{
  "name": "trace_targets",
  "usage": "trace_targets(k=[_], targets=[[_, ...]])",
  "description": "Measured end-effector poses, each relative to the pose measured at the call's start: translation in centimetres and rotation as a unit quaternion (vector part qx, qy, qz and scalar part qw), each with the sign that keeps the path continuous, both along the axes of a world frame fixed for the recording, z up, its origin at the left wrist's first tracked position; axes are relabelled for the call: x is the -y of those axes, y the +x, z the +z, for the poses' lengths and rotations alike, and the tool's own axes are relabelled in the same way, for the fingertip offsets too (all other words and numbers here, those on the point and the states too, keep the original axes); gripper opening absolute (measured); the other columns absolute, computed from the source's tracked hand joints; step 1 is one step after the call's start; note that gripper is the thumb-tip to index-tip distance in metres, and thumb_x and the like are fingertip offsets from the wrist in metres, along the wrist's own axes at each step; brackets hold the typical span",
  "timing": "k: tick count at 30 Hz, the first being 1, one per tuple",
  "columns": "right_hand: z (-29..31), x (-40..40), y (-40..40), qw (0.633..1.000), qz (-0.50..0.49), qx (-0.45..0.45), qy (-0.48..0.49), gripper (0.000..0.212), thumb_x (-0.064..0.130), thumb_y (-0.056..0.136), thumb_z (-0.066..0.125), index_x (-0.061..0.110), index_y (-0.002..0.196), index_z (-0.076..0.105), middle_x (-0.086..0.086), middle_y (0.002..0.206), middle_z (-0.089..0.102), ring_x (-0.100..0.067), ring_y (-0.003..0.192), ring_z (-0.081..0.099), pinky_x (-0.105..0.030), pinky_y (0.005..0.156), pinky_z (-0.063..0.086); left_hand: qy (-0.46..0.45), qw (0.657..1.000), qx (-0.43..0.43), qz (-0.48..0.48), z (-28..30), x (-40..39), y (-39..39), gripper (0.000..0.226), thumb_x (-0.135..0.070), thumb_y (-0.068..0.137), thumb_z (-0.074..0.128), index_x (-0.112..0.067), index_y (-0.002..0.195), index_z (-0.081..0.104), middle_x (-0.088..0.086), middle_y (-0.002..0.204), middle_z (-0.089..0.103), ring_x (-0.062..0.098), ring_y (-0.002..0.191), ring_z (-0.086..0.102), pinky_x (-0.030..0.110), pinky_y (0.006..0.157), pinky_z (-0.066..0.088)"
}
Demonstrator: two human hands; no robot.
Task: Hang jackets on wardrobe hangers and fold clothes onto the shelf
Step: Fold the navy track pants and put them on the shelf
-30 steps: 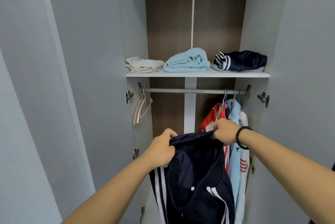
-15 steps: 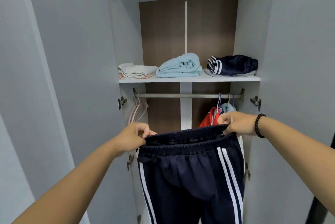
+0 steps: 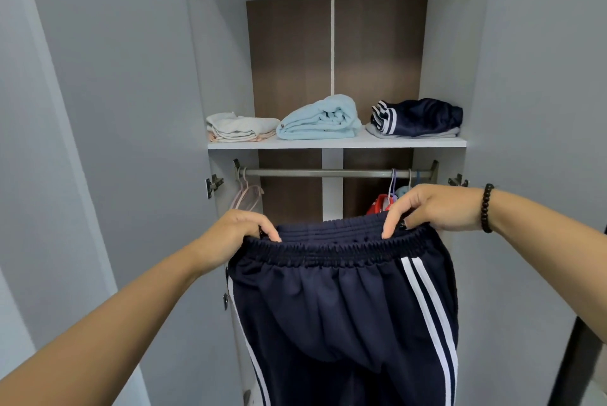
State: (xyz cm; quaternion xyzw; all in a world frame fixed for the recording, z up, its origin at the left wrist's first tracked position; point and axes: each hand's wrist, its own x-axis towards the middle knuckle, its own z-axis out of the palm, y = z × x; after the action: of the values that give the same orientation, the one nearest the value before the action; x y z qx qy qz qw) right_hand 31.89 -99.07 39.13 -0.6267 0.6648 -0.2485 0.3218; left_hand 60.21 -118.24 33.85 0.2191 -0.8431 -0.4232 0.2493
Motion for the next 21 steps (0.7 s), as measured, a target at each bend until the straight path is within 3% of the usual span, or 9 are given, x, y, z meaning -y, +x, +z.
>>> trace_targets(k=[2, 4, 7, 10, 12, 14, 17, 21], targets=[[0.0, 0.2, 0.6, 1.000, -0.020, 0.008, 0.009, 0.028, -0.005, 0.088, 0.049, 0.004, 0.088, 0.075, -0.011, 0.102, 0.072, -0.021, 0.094, 0.068, -0.024, 0.080, 0.053, -0.019, 1.000, -0.006, -0.017, 0.1, -0.1, 0.0, 0.028, -0.020, 0.073, 0.046, -0.014, 0.069, 0.073, 0.004, 0.083, 0.071, 0.024, 0.083, 0.062, 0.039, 0.085, 0.048], [-0.2, -0.1, 1.0, 0.999, -0.003, -0.047, -0.005, 0.009, 0.015, 0.084, 0.070, 0.011, 0.088, 0.077, -0.002, 0.100, 0.073, -0.012, 0.095, 0.067, -0.021, 0.084, 0.050, -0.057, 0.997, -0.002, -0.055, 0.2, 0.1, 0.3, 0.027, -0.043, 0.071, 0.067, -0.016, 0.072, 0.071, -0.003, 0.081, 0.067, 0.012, 0.080, 0.061, 0.025, 0.080, 0.047], [-0.6, -0.4, 1.1, 0.984, 0.003, -0.180, -0.011, 0.021, 0.040, 0.066, 0.083, 0.026, 0.081, 0.077, 0.010, 0.099, 0.068, -0.002, 0.096, 0.061, -0.021, 0.093, 0.046, -0.123, 0.987, 0.068, -0.071, 0.4, 1.0, 1.0, 0.039, -0.058, 0.047, 0.086, -0.029, 0.069, 0.071, -0.012, 0.090, 0.062, 0.004, 0.085, 0.060, 0.015, 0.081, 0.045], [-1.1, -0.3, 0.9, 0.975, -0.003, -0.220, -0.034, 0.016, 0.033, 0.071, 0.082, 0.021, 0.069, 0.073, -0.001, 0.092, 0.062, -0.014, 0.088, 0.059, -0.032, 0.089, 0.049, -0.159, 0.978, 0.113, -0.071, 0.3, 1.4, 1.1, 0.030, -0.052, 0.051, 0.086, -0.032, 0.058, 0.064, -0.009, 0.092, 0.054, 0.003, 0.086, 0.055, 0.016, 0.083, 0.040], [-0.8, -0.3, 0.5, 0.972, -0.027, -0.226, -0.060, 0.025, 0.029, 0.077, 0.077, 0.015, 0.063, 0.062, -0.008, 0.083, 0.060, -0.022, 0.077, 0.057, -0.036, 0.079, 0.049, -0.186, 0.977, 0.088, -0.056, 0.4, 1.5, 1.1, 0.034, -0.053, 0.059, 0.081, -0.032, 0.056, 0.054, -0.006, 0.092, 0.054, 0.003, 0.085, 0.053, 0.019, 0.083, 0.040], [-0.2, -0.2, 0.2, 0.972, -0.050, -0.216, -0.078, 0.032, 0.026, 0.080, 0.075, 0.014, 0.059, 0.054, -0.011, 0.072, 0.057, -0.019, 0.066, 0.053, -0.035, 0.068, 0.045, -0.209, 0.976, 0.046, -0.031, 0.7, 1.5, 1.0, 0.038, -0.040, 0.070, 0.080, -0.027, 0.060, 0.047, -0.011, 0.087, 0.055, 0.004, 0.082, 0.053, 0.023, 0.079, 0.041], [0.5, 0.3, 0.4, 0.962, -0.087, -0.239, -0.102, 0.035, 0.021, 0.082, 0.073, 0.013, 0.057, 0.049, -0.002, 0.059, 0.051, -0.013, 0.057, 0.047, -0.031, 0.060, 0.040, -0.233, 0.972, 0.021, 0.027, 1.3, 1.4, 0.5, 0.043, -0.027, 0.080, 0.077, -0.017, 0.063, 0.039, -0.013, 0.066, 0.049, 0.007, 0.063, 0.045, 0.027, 0.063, 0.035], [1.1, 1.2, 0.8, 0.940, -0.148, -0.255, -0.170, 0.030, 0.015, 0.084, 0.067, 0.009, 0.064, 0.046, -0.002, 0.061, 0.046, -0.015, 0.058, 0.041, -0.027, 0.055, 0.034, -0.221, 0.970, 0.016, 0.097, 1.9, 1.2, 0.3, 0.041, -0.035, 0.079, 0.077, -0.019, 0.064, 0.043, -0.008, 0.063, 0.048, 0.008, 0.058, 0.045, 0.020, 0.053, 0.034]])
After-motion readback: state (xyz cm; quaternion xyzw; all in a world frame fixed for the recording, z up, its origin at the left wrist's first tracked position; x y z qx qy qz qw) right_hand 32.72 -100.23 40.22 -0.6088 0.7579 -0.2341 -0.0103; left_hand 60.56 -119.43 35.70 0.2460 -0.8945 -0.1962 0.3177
